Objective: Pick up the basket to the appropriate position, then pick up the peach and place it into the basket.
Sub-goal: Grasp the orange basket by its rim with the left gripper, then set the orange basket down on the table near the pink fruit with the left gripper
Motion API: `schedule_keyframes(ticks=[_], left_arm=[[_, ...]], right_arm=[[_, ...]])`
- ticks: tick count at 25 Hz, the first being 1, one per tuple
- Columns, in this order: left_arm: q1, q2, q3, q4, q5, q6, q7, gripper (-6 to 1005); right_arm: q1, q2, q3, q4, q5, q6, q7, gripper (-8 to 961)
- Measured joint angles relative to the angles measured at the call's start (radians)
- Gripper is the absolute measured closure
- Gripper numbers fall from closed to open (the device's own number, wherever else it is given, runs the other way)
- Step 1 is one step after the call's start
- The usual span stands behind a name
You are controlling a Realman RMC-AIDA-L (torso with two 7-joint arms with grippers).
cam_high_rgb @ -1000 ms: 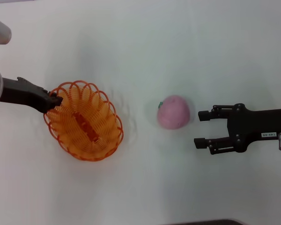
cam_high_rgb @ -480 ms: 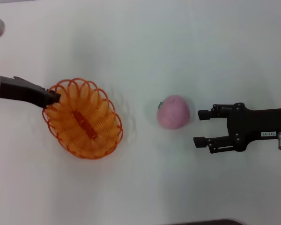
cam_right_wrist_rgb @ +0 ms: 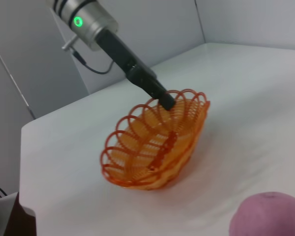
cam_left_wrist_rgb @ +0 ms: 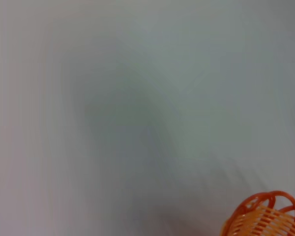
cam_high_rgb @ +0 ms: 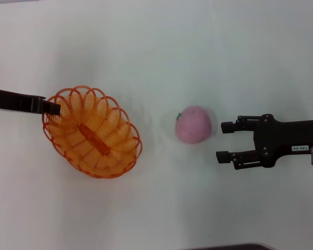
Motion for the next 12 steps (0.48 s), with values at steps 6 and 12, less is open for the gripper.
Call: schedule_keyframes(ticks=[6, 12], left_arm=[[0.001, -0.011, -0.055, 0.002, -0.018, 0.046, -0.101, 929], [0.044, -0.02, -0.057, -0.002, -0.058, 0.011, -0.193, 930]], right_arm=[[0.005, 0.0, 0.0, -0.001, 0.0, 0.011, 0.002, 102], [0.009, 0.0, 0.007, -0.001, 0.0, 0.022, 0.006, 102]])
